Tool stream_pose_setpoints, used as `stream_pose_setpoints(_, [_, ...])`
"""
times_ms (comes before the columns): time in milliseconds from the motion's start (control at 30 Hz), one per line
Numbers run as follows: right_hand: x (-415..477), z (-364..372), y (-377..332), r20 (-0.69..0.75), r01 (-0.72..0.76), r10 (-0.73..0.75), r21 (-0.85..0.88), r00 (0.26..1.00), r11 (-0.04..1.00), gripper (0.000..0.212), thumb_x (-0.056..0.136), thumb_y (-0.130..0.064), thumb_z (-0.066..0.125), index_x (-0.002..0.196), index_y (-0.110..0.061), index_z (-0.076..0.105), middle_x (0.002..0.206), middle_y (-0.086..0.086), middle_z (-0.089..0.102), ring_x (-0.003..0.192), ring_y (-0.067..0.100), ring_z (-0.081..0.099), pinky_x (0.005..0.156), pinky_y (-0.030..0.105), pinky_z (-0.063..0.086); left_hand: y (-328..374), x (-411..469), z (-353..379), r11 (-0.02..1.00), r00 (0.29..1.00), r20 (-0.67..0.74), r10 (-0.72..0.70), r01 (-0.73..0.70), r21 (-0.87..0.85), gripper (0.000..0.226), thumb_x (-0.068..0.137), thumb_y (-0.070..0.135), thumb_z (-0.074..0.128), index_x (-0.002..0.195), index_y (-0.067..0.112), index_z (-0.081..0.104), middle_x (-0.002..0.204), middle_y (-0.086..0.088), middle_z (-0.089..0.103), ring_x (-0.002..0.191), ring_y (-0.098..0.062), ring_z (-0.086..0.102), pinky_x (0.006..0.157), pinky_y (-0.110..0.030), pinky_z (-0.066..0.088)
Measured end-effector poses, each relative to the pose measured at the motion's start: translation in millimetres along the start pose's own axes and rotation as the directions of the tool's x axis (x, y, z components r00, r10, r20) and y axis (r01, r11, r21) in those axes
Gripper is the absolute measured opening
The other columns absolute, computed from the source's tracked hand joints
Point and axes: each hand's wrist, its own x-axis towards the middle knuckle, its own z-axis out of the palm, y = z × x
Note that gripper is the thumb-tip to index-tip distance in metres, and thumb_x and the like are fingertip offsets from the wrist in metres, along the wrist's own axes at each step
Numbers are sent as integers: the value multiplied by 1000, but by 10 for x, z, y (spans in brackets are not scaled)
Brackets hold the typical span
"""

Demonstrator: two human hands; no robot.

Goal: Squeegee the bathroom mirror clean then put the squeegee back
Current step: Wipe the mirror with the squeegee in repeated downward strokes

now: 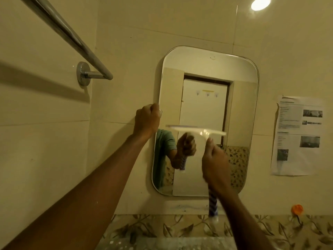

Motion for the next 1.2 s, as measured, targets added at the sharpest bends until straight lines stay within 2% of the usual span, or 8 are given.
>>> stream_pose_setpoints(100, [441, -68, -92, -33, 53, -54, -44, 998, 998, 48, 103, -44, 25, 61, -29, 43, 49, -10, 45, 38, -6, 50, 33, 10, 33, -58, -102, 45, 999, 999, -35, 36, -35, 23, 38, 94, 22, 39, 57, 21, 43, 56, 0, 47, 53, -13, 47, 54, -31, 41])
stream_pose_setpoints(233, [-52, 72, 254, 3, -14, 14, -31, 1000, 999, 47, 98, -51, 22, 66, -30, 49, 51, -10, 49, 45, -9, 53, 35, 6, 34, -95, -119, 62, 999, 1000, -30, -9, 10, 47, 33, 95, 24, 37, 71, 10, 54, 75, -12, 62, 72, -26, 60, 66, -36, 51])
stream_pose_setpoints(400, [-764, 7, 563, 117, -131, 143, -107, 983, 986, 48, 90, -57, 20, 62, -30, 47, 47, -8, 45, 46, -5, 51, 38, 9, 35, -148, -280, 80, 997, 997, -63, -36, 40, 72, 32, 95, 19, 38, 66, 12, 50, 67, -7, 54, 57, -15, 47, 51, -24, 33])
stream_pose_setpoints(500, [-483, -180, 513, 142, -101, 113, -93, 983, 991, 51, 97, -48, 26, 62, -21, 50, 50, -4, 45, 38, 3, 41, 34, 13, 29, -128, -279, 59, 994, 995, -69, -70, 76, 81, 38, 94, 19, 39, 56, 17, 43, 60, -2, 49, 55, -13, 43, 48, -24, 29])
stream_pose_setpoints(600, [142, -457, 432, 34, -58, 61, -85, 998, 995, 55, 103, -41, 26, 67, -10, 53, 57, 12, 53, 45, 21, 48, 41, 31, 42, -115, -284, 50, 991, 994, -52, -92, 97, 95, 38, 94, 19, 38, 56, 19, 45, 61, -1, 50, 54, -9, 44, 47, -23, 29])
stream_pose_setpoints(767, [232, -515, 653, 0, -88, 88, -112, 996, 990, 56, 103, -42, 22, 71, -9, 54, 62, 19, 57, 51, 33, 56, 46, 37, 49, -97, -291, 52, 986, 991, -65, -115, 122, 115, 36, 93, 22, 38, 62, 12, 51, 66, -6, 55, 58, -16, 47, 53, -26, 32])
stream_pose_setpoints(1033, [-404, -389, 869, 48, -198, 205, -131, 977, 971, 57, 100, -50, 21, 83, -13, 60, 66, 14, 63, 58, 27, 62, 53, 46, 56, -125, -297, 31, 986, 986, -63, -151, 155, 61, 39, 93, 21, 37, 55, 15, 46, 67, -10, 54, 64, -22, 48, 56, -29, 34])
stream_pose_setpoints(1200, [187, -601, 729, -26, -153, 152, -19, 988, 988, 50, 103, -43, 26, 70, -15, 52, 58, 11, 53, 46, 22, 47, 43, 32, 42, -148, -377, 53, 985, 982, -79, -171, 170, -21, 38, 94, 19, 36, 67, 3, 57, 67, -14, 56, 63, -22, 51, 57, -32, 39])
